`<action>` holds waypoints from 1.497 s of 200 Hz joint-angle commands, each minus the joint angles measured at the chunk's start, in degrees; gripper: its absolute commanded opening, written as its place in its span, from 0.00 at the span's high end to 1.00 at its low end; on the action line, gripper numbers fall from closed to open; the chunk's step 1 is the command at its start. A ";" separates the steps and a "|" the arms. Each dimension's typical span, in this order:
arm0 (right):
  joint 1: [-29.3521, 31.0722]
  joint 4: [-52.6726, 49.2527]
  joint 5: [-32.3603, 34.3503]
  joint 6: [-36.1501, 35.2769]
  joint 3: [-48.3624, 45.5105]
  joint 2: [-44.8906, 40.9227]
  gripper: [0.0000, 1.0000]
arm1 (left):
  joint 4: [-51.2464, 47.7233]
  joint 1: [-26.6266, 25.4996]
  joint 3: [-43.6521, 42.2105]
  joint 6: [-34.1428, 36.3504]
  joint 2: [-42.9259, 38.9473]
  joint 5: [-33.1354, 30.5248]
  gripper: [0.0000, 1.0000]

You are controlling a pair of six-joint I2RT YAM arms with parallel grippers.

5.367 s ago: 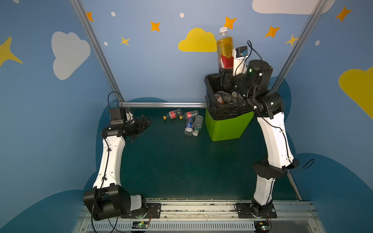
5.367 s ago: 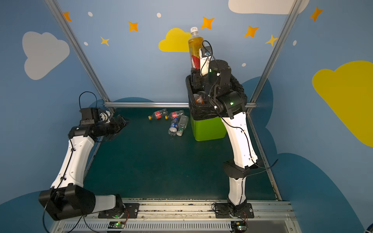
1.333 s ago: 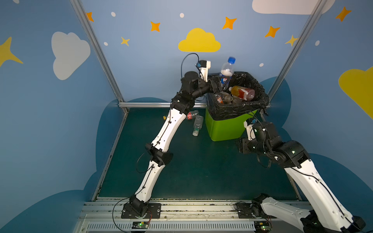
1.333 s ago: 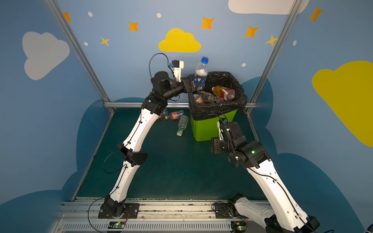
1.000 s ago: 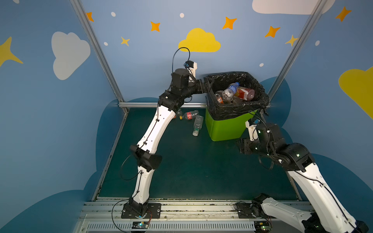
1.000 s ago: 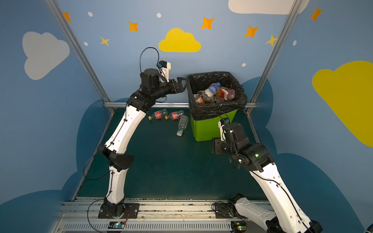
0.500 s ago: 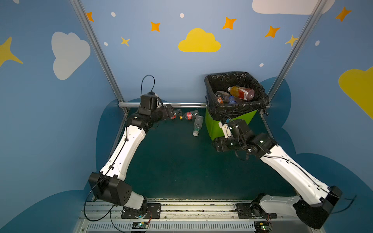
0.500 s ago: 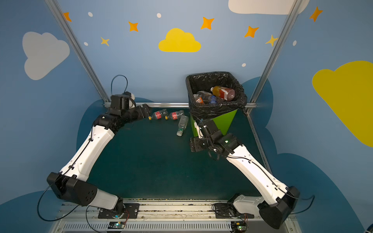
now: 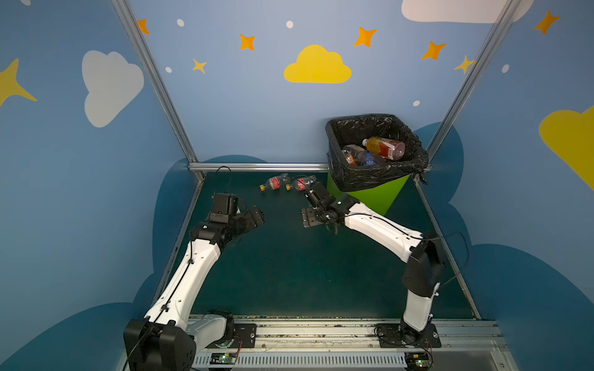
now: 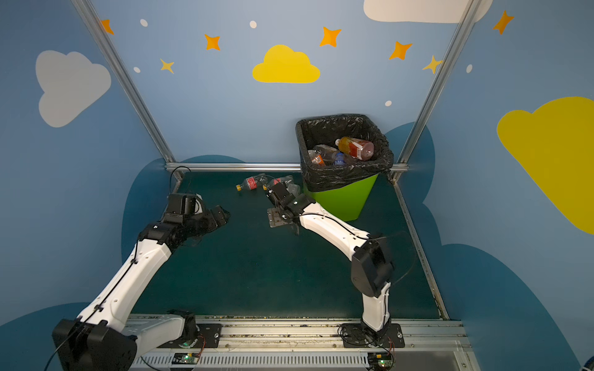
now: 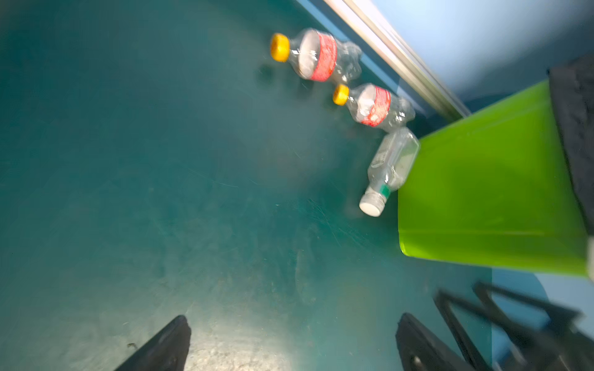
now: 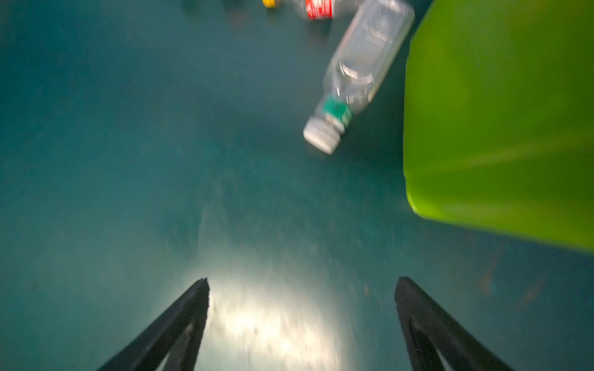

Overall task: Throw the plastic bottles in the bin
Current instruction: 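Grasp the square clear bottle with the right gripper while left arm returns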

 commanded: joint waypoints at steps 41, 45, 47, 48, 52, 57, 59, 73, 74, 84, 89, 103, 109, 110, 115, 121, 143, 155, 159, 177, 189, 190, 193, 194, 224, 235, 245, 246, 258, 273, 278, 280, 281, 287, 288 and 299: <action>-3.56 -12.37 9.07 0.55 28.79 21.14 0.07 | -2.95 8.16 -0.16 3.23 -2.41 7.21 0.00; -3.83 -12.65 9.30 0.81 29.79 21.96 0.07 | -3.07 8.54 -0.14 3.40 -2.38 7.67 0.00; -3.97 -12.78 9.38 0.98 30.22 22.30 0.07 | -3.06 8.77 -0.14 3.49 -2.35 7.91 0.00; -4.05 -12.81 9.45 1.01 30.37 22.43 0.07 | -3.05 8.86 -0.14 3.56 -2.37 7.97 0.00; -4.35 -12.85 9.60 1.23 30.92 22.99 0.07 | -3.05 9.28 -0.14 3.68 -2.31 8.44 0.00; -4.75 -12.84 9.53 1.65 31.36 23.60 0.07 | -2.97 9.80 -0.14 3.87 -2.17 8.91 0.00; -4.92 -12.83 9.48 1.81 31.49 23.79 0.07 | -2.92 9.97 -0.14 3.93 -2.14 9.16 0.00; -5.99 -12.37 8.88 3.04 32.04 25.07 0.07 | -2.87 11.11 0.16 4.36 -1.41 10.37 0.00; -6.07 -12.38 8.80 3.10 32.07 25.13 0.07 | -2.87 11.21 0.15 4.44 -1.33 10.48 0.00; -7.09 -12.15 7.41 4.00 32.41 25.95 0.07 | -2.88 11.85 0.59 4.66 -0.67 11.21 0.00; -7.46 -12.13 6.60 4.50 32.68 26.40 0.07 | -2.81 12.13 0.80 4.74 -0.28 11.65 0.00; -8.63 -11.54 3.85 5.35 33.46 27.49 0.07 | -2.79 12.76 1.45 5.07 0.75 12.38 0.00; -8.99 -11.13 2.68 5.47 33.81 27.96 0.07 | -2.84 12.89 1.82 5.15 1.17 12.67 0.00; -9.07 -11.06 2.54 5.45 33.92 28.03 0.07 | -2.86 12.89 1.85 5.18 1.15 12.69 0.00; -9.30 -10.58 1.58 5.51 34.28 28.41 0.07 | -2.87 12.98 2.09 5.33 1.45 12.73 0.00; -9.61 -10.20 0.54 5.57 34.82 28.90 0.07 | -2.87 13.11 2.30 5.44 1.83 12.92 0.00; -10.36 -9.04 -2.73 5.71 37.12 30.66 0.07 | -3.14 13.51 3.20 5.62 2.66 13.22 0.00; -10.70 -8.45 -3.81 5.92 38.37 31.79 0.07 | -2.99 13.78 3.29 5.56 2.82 13.32 0.00; -10.79 -8.58 -3.81 6.05 38.84 32.14 0.07 | -2.96 13.90 3.31 5.42 2.88 13.37 0.00; -11.37 -9.30 -3.75 7.03 41.03 34.13 0.07 | -2.88 14.38 3.38 5.14 2.88 13.56 0.00; -11.72 -9.06 -3.54 7.10 41.71 35.07 0.07 | -2.79 14.73 3.25 5.00 2.88 13.62 0.00; -11.71 -9.01 -3.56 7.10 41.73 35.10 0.07 | -2.79 14.74 3.23 4.97 2.88 13.60 0.00; -11.76 -8.85 -3.36 7.10 41.76 35.31 0.07 | -2.79 14.82 3.28 4.99 2.87 13.58 0.00; -11.77 -8.73 -3.29 7.15 41.76 35.36 0.07 | -2.79 14.87 3.29 5.01 2.88 13.58 0.00; -12.12 -7.65 -1.83 6.90 44.01 37.52 0.09 | -2.79 15.57 3.19 4.98 2.88 13.60 0.00; -12.28 -7.70 -1.82 6.79 45.79 38.98 0.10 | -2.61 15.80 3.12 4.78 2.79 13.58 0.00; -12.44 -7.39 -2.14 6.57 47.39 40.21 0.11 | -2.44 16.00 3.09 4.69 2.88 13.58 0.00; -12.46 -7.34 -2.25 6.57 47.52 40.31 0.11 | -2.44 15.99 3.10 4.64 2.88 13.53 0.00; -12.66 -7.24 -2.82 6.64 49.07 41.72 0.13 | -2.35 16.19 3.20 4.51 2.88 13.49 0.00; -12.90 -6.47 -3.43 6.75 49.58 42.70 0.15 | -2.18 16.33 3.20 4.41 2.88 13.08 0.00; -12.99 -6.17 -3.48 6.71 49.58 42.84 0.16 | -2.10 16.41 3.20 4.34 2.88 13.05 0.00; -13.00 -6.07 -3.49 6.70 49.58 42.93 0.16 | -2.09 16.46 3.20 4.34 2.88 12.99 0.00; -13.01 -6.02 -3.49 6.73 49.58 42.98 0.16 | -2.08 16.48 3.20 4.29 2.88 12.93 0.00; -13.09 -5.69 -3.48 6.63 49.54 43.17 0.16 | -2.08 16.54 3.24 4.18 2.96 12.96 0.00; -13.14 -5.66 -3.49 6.65 49.56 43.19 0.16 | -2.08 16.57 3.27 4.17 2.96 12.92 0.00; -13.36 -5.07 -3.74 6.51 49.58 43.51 0.18 | -2.01 16.68 3.33 4.01 3.05 12.80 0.00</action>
